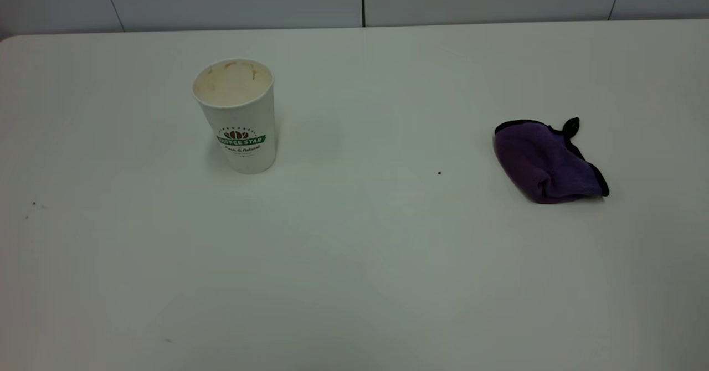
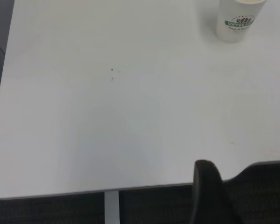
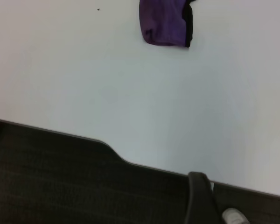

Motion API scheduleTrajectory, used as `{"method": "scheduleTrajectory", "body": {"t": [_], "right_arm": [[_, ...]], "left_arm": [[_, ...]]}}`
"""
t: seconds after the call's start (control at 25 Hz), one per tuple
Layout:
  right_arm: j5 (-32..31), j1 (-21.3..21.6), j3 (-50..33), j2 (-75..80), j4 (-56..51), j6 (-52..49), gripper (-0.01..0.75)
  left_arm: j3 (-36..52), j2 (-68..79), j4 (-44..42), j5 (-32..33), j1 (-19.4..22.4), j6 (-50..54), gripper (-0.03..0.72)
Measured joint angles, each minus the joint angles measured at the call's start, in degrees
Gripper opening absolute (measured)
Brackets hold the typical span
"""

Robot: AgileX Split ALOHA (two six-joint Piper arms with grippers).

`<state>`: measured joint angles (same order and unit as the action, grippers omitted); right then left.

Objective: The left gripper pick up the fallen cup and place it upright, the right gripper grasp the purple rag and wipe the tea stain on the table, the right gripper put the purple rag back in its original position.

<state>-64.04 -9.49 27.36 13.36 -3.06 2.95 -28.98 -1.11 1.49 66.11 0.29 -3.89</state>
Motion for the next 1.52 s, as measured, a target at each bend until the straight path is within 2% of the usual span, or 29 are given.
{"method": "scheduleTrajectory", "body": {"t": [0.48,0.72,0.84,1.52], "right_arm": [[0.00,0.38,0.00,-0.62,-0.07,-0.04,0.484],[0.00,8.14,-0.11,-5.87,-0.09,-0.04,0.484],[-0.06,10.36,-0.11,-10.46,-0.09,-0.04,0.484],[-0.42,10.81,-0.11,-14.25,-0.09,-0.04,0.484]], "left_arm": [[0.00,0.00,0.05,0.00,0.00,0.05,0.432],[0.00,0.00,0.05,0.00,0.00,0.05,0.432],[0.00,0.00,0.05,0.00,0.00,0.05,0.432],[0.00,0.00,0.05,0.17,0.00,0.05,0.432]]}}
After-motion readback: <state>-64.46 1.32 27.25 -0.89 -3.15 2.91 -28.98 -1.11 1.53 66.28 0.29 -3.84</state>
